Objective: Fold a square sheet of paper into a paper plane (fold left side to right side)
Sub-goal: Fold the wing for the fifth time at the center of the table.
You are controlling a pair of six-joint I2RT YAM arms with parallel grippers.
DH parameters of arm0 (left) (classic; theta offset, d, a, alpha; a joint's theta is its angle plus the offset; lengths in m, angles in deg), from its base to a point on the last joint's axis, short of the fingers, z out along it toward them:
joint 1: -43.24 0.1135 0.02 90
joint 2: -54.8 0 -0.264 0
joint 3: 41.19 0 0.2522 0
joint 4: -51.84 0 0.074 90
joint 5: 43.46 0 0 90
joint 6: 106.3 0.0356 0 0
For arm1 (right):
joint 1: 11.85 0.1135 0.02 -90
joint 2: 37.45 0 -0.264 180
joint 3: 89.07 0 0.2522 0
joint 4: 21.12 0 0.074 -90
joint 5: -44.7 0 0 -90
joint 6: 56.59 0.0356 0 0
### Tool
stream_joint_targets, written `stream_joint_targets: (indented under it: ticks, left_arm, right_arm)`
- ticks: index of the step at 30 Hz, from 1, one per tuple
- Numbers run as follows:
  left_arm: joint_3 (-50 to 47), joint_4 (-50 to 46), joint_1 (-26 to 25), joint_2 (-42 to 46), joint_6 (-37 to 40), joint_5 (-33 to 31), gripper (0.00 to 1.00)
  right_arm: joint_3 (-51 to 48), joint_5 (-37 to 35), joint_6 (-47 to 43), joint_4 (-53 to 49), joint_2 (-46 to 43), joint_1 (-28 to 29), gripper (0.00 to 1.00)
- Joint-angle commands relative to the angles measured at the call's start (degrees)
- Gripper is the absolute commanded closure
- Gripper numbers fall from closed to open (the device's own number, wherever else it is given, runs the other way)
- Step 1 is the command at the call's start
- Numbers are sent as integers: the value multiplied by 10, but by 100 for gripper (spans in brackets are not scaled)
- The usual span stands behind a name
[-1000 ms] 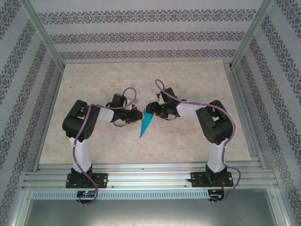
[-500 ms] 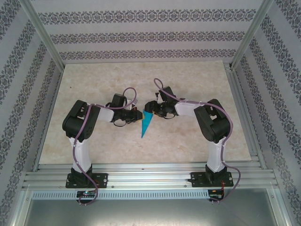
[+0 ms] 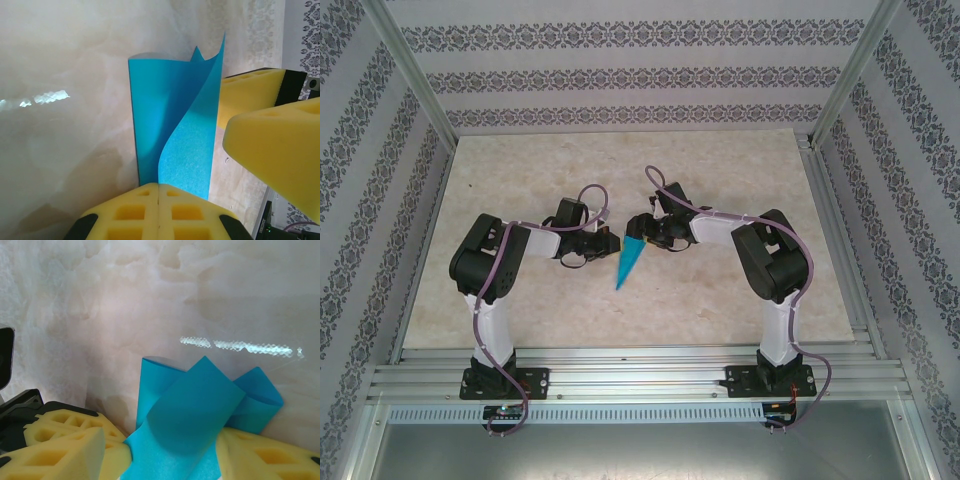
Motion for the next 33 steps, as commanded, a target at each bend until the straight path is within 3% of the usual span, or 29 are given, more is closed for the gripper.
stream_joint_targets:
  ticks: [1, 10, 17, 20, 26, 33]
  left_arm:
    - [-10, -7, 20, -11, 15, -45, 100]
    - [-1, 4, 8, -25, 18, -26, 100]
    - [3, -6, 8, -34, 21, -36, 100]
    - [4, -2, 7, -39, 18, -34, 100]
    - [14, -7, 3, -42, 19, -34, 100]
    - [25, -13, 2, -48, 19, -35, 100]
  right_arm:
    - [0, -7, -2, -25, 26, 13, 38]
    - [-5, -1, 2, -5, 4, 8, 38]
    - [-63, -38, 4, -17, -104, -25, 40]
    - [-96, -37, 8, -2, -139, -22, 46]
    - [-122, 11, 57, 86, -130, 24, 70]
    - [-109, 19, 82, 123, -80, 47, 73]
